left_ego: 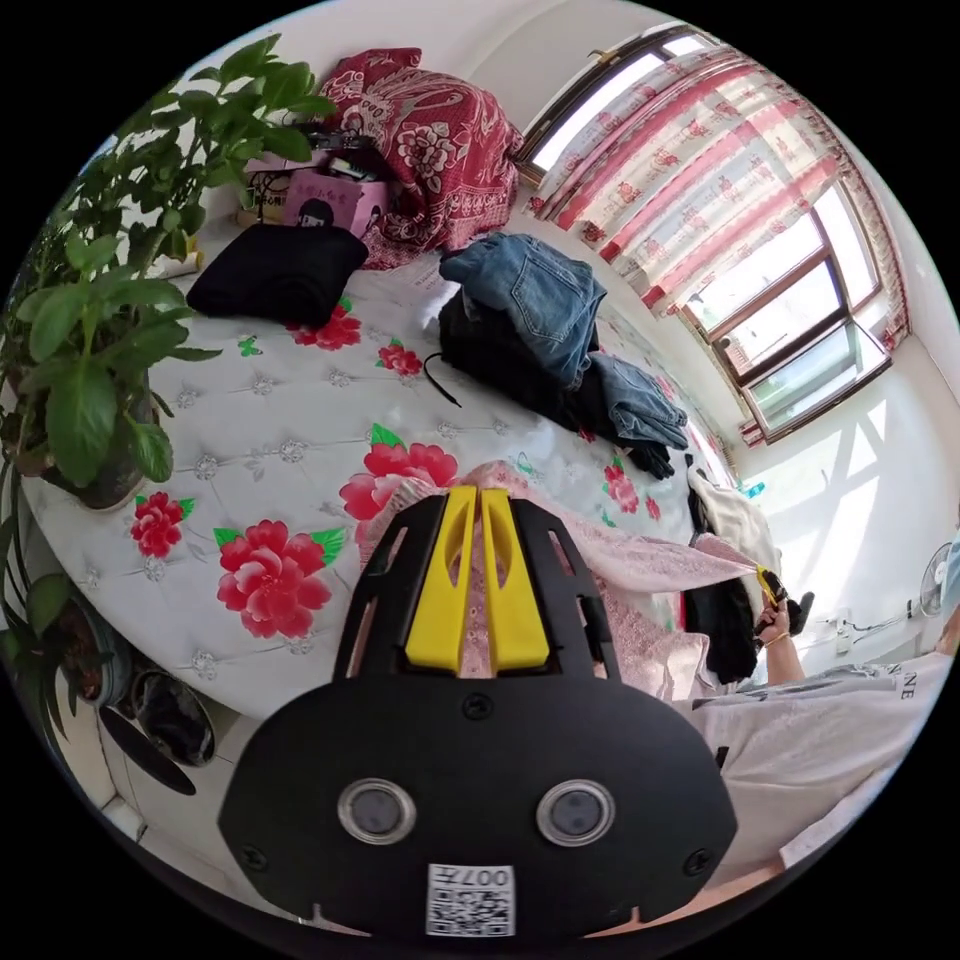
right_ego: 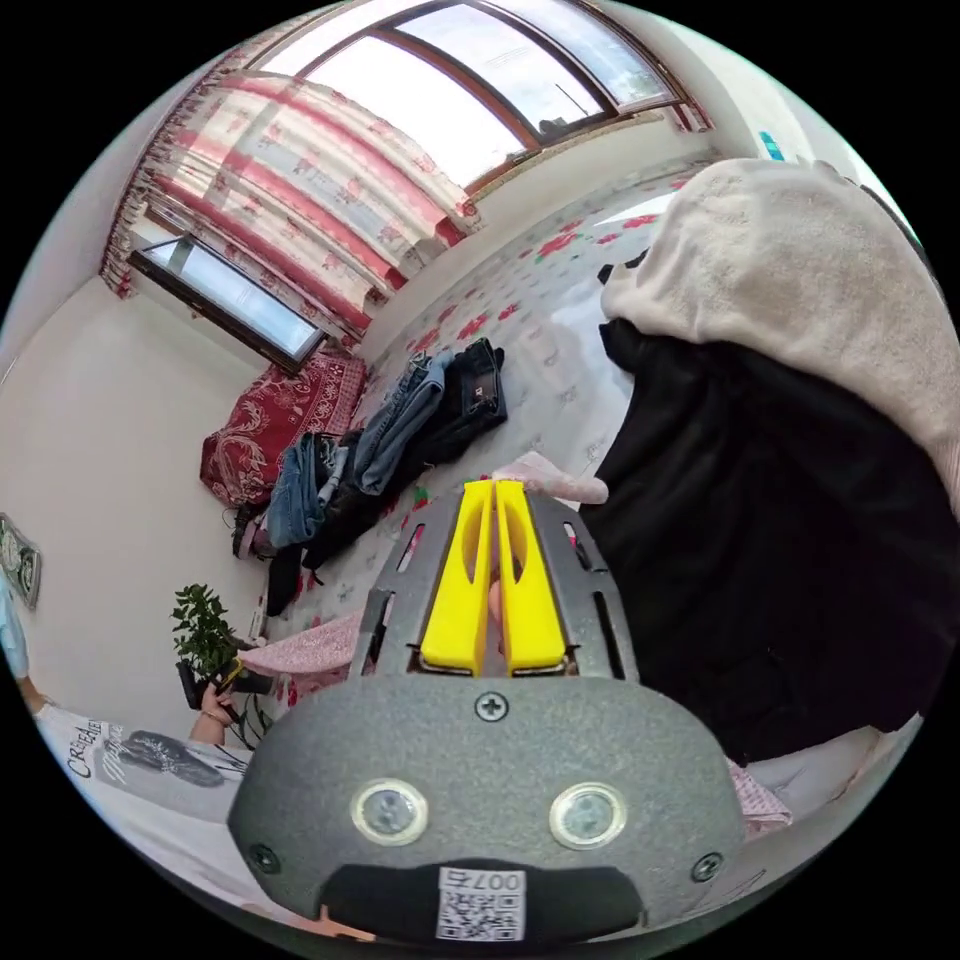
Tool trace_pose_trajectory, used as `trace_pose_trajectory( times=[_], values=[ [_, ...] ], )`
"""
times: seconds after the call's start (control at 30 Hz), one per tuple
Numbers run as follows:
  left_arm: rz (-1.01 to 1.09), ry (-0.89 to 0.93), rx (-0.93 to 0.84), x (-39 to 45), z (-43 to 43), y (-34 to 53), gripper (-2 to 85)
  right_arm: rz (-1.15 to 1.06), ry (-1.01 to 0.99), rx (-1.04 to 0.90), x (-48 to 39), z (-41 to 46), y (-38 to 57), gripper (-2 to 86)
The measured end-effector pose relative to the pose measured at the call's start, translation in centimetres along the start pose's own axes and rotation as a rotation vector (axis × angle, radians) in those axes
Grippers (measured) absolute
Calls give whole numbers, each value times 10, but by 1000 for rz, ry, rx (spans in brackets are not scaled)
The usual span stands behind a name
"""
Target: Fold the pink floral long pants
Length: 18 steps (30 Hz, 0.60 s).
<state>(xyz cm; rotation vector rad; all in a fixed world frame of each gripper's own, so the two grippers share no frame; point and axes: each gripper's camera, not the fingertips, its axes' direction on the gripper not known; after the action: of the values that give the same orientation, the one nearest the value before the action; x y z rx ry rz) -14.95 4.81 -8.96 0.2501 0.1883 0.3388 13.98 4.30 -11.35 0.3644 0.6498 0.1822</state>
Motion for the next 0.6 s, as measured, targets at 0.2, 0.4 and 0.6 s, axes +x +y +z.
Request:
trace_pose_trajectory(
  times=[0.2, 0.4, 0.6],
  values=[
    [70, -43, 40, -16, -43, 51, -10, -68, 22, 36, 8, -114, 97, 0],
    [-161, -263, -236, -68, 29, 104, -7, 218, 260, -239, 72, -82, 206, 13],
    [-176, -333, -289, -63, 51, 97, 27, 101, 445, -273, 74, -74, 204, 19]
  ],
)
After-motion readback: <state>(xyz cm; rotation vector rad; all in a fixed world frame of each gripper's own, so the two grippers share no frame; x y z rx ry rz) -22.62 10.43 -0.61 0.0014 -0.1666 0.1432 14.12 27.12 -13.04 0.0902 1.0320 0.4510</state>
